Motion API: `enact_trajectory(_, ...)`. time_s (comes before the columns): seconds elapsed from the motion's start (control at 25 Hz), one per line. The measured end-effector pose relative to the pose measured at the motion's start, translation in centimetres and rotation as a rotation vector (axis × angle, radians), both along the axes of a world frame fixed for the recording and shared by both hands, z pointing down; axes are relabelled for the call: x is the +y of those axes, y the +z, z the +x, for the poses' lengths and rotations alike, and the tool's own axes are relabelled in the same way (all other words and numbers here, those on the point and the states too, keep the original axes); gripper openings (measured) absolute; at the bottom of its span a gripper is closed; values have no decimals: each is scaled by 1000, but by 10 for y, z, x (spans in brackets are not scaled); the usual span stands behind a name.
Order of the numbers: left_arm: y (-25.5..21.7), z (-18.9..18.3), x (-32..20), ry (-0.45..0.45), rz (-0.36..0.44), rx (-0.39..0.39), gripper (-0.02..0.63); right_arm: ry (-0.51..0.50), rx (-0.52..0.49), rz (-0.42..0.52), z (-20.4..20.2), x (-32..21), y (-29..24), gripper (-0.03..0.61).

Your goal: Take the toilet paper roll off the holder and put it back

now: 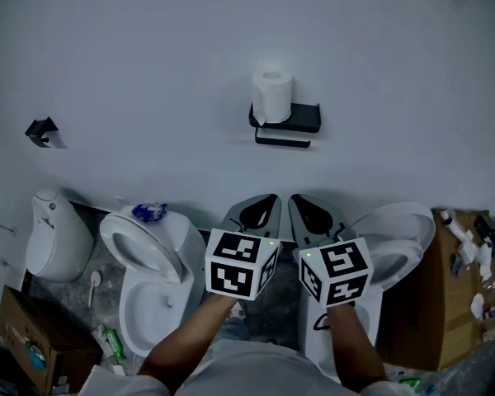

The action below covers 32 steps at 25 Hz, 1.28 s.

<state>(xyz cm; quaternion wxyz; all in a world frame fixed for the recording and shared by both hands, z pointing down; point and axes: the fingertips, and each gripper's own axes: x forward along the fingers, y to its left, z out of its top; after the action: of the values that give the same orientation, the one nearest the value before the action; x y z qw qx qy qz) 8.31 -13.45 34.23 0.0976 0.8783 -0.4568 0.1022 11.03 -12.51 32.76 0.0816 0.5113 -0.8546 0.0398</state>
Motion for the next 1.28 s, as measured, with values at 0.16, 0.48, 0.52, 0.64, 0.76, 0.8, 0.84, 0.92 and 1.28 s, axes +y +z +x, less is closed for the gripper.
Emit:
enact_trajectory(0.16, 0, -12, -31, 22, -2, 6, 5, 27, -5, 5, -11, -31, -5, 2)
enact_trajectory(0.48, -7, -40, -88, 71, 4, 19, 5, 96, 2, 26, -34, -87, -18, 3)
enact_trajectory(0.52, -8, -43, -94, 77, 4, 20, 5, 106, 2, 30, -36, -93, -20, 3)
enact_trajectory(0.64, -10, -52, -112, 95, 10, 21, 5, 130, 3, 39, -41, -110, -26, 3)
enact_trajectory(0.76, -11, -56, -126, 117, 16, 19, 5, 156, 9, 52, -45, -125, -32, 3)
enact_trajectory(0.8, -12, -57, -130, 126, 17, 20, 3, 167, 12, 57, -45, -129, -34, 3)
enact_trajectory(0.84, -13, -58, -134, 135, 18, 21, 5, 179, 13, 62, -46, -133, -37, 3)
enact_trajectory(0.92, -14, -58, -141, 154, 18, 24, 5, 203, 12, 65, -46, -141, -40, 8)
enact_trajectory(1.28, -12, -62, -167, 215, 12, 36, 5, 296, 2, 57, -40, -172, -43, 154)
